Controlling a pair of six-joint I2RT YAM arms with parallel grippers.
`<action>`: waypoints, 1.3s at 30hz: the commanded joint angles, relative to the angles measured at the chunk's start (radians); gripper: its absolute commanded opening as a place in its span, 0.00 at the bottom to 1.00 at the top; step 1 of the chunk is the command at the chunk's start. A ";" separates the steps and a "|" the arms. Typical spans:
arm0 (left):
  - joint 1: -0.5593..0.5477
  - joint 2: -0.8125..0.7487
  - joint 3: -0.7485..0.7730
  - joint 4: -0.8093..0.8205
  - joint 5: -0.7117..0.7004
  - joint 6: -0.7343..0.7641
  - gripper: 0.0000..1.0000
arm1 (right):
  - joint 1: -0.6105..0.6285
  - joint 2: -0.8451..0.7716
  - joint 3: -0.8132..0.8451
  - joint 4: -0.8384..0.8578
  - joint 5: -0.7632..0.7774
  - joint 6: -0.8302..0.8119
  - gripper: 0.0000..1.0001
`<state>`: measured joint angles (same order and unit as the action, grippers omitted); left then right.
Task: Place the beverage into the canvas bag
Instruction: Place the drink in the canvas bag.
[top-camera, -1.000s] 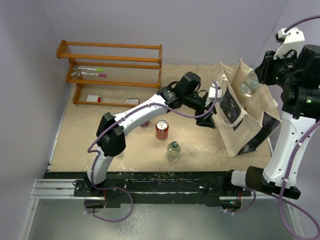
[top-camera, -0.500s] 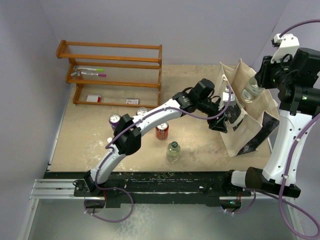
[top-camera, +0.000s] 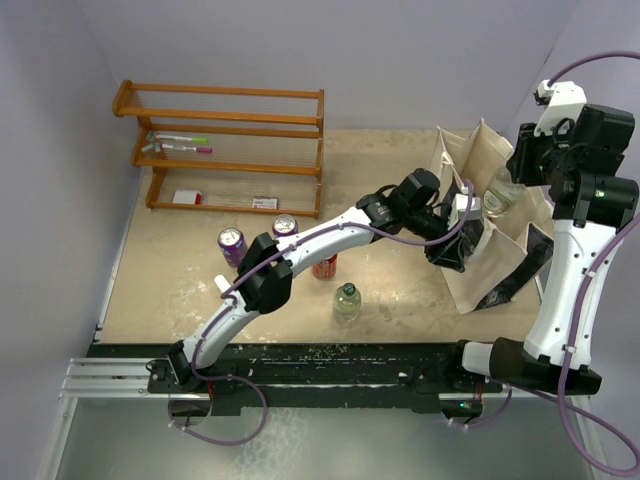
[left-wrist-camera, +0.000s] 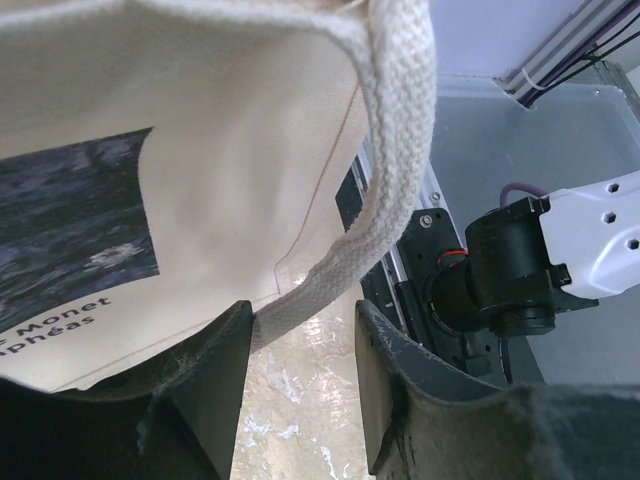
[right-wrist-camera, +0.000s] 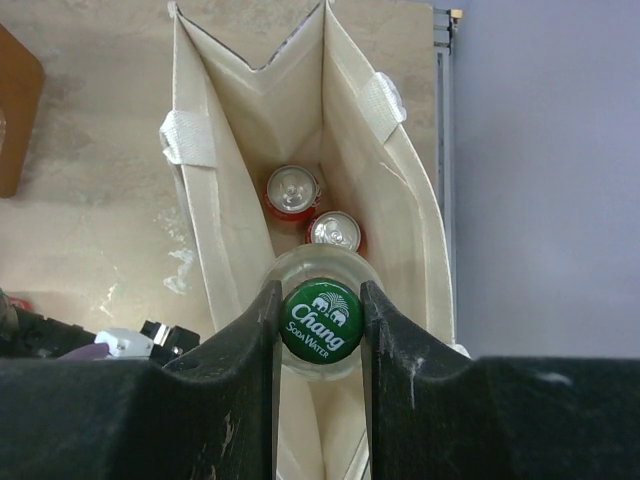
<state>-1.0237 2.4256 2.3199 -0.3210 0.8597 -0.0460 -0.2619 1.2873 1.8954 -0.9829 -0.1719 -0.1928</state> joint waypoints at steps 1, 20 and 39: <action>-0.004 -0.010 0.011 0.033 0.020 -0.020 0.48 | -0.004 -0.035 0.018 0.165 0.005 -0.018 0.00; -0.006 0.000 0.067 0.021 -0.049 0.027 0.84 | -0.004 -0.037 -0.015 0.161 0.001 -0.025 0.00; -0.017 0.007 0.114 0.089 -0.008 -0.028 0.74 | -0.004 -0.048 -0.040 0.161 0.001 -0.023 0.00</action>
<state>-1.0245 2.4310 2.4100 -0.3214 0.8028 -0.0078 -0.2626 1.2854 1.8114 -0.9710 -0.1707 -0.2031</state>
